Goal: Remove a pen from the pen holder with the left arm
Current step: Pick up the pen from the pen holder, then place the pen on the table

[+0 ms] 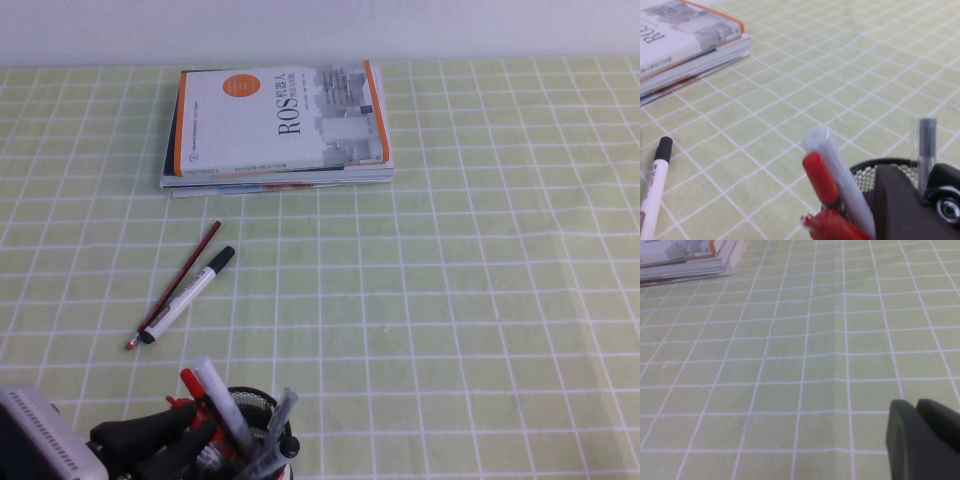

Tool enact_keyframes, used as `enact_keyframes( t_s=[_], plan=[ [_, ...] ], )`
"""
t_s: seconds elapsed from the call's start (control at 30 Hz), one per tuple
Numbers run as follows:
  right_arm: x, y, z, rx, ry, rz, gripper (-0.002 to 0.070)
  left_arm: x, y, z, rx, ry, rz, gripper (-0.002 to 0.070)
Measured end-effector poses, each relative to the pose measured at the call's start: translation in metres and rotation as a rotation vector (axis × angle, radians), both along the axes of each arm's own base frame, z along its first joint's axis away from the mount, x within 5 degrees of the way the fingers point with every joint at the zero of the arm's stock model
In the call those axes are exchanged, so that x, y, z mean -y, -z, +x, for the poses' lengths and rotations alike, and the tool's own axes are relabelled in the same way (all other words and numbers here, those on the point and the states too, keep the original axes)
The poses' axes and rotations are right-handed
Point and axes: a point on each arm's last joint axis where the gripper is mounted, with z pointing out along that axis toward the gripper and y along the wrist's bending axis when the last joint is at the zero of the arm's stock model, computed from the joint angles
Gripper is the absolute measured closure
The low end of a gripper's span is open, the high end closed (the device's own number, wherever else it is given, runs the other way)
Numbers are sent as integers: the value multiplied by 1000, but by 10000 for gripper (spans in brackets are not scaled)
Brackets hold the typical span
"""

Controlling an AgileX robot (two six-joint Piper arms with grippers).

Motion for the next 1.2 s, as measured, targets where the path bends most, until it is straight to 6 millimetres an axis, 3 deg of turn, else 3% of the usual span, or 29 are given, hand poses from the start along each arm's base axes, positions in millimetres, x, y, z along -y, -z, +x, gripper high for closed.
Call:
enact_keyframes(
  t_s=[0.17, 0.4, 0.6, 0.97, 1.2],
  plan=[
    [0, 0, 0, 0, 0, 0, 689, 1, -5, 2, -5, -20, -46, 580],
    [0, 0, 0, 0, 0, 0, 688, 8, -30, 11, 41, -27, -90, 580],
    [0, 0, 0, 0, 0, 0, 688, 13, -61, 22, 29, -64, -61, 580],
    [0, 0, 0, 0, 0, 0, 689, 16, -145, 36, 40, -138, -51, 580],
    [0, 0, 0, 0, 0, 0, 688, 25, -169, 55, -112, -212, 72, 580]
  ],
)
